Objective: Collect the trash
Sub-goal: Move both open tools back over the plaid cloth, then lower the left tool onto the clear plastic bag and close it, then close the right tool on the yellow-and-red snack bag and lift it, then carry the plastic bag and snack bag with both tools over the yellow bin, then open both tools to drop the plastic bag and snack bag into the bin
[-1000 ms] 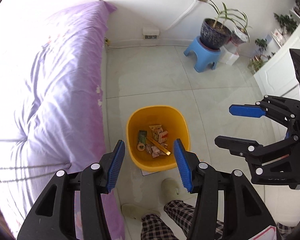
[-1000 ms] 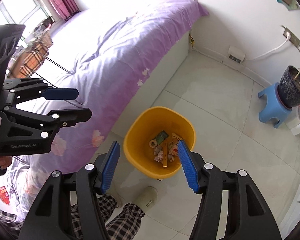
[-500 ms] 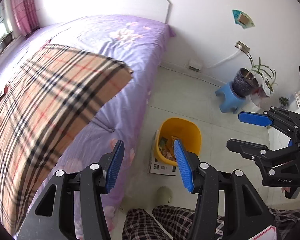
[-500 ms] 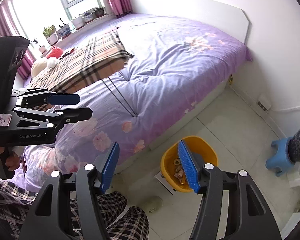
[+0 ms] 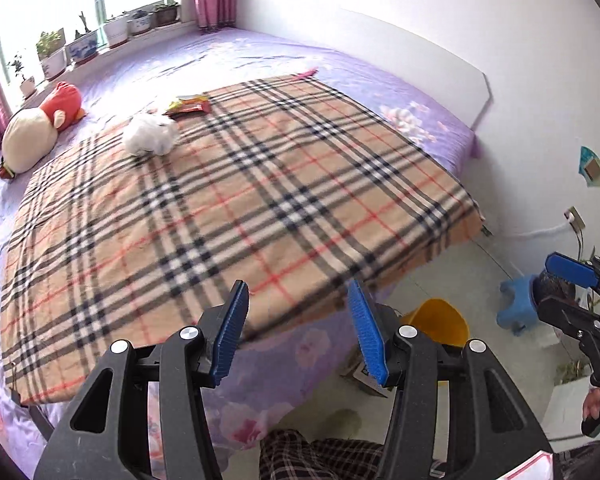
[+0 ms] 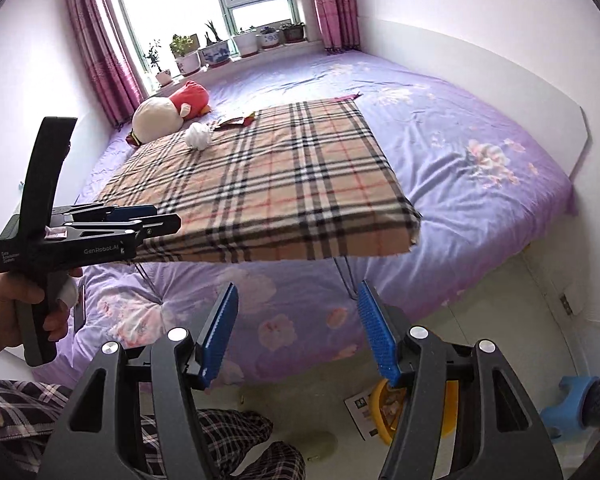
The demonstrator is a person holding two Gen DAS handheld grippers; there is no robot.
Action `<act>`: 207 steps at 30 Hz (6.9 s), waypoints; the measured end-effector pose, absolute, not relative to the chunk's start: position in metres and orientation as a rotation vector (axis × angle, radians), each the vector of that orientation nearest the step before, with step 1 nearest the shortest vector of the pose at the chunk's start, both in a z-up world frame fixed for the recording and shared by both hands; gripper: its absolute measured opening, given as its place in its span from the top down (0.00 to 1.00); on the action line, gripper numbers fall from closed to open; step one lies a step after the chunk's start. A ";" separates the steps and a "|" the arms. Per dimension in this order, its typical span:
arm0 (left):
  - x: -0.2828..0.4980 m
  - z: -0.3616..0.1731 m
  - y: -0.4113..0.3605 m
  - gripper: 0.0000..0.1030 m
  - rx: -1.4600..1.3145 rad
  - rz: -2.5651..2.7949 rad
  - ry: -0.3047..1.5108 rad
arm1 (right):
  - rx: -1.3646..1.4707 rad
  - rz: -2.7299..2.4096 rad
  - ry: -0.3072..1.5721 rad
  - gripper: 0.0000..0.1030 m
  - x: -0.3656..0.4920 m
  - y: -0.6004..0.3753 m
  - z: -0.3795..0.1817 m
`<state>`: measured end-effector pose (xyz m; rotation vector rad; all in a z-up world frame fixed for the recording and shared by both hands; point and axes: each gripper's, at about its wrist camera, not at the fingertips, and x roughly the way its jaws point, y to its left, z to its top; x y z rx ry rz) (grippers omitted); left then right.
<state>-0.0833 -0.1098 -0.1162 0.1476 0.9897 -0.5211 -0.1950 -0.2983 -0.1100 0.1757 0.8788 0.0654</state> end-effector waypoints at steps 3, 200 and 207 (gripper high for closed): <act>-0.057 -0.112 -0.082 0.50 0.133 -0.462 0.988 | 0.165 0.082 0.873 0.39 -0.172 -0.282 -0.105; -0.215 -0.309 -0.437 0.58 0.940 -1.328 1.030 | 0.672 -0.580 1.018 0.50 -0.344 -0.474 -0.326; -0.216 -0.364 -0.453 0.58 0.981 -1.310 1.084 | 0.724 -0.564 1.073 0.49 -0.339 -0.492 -0.394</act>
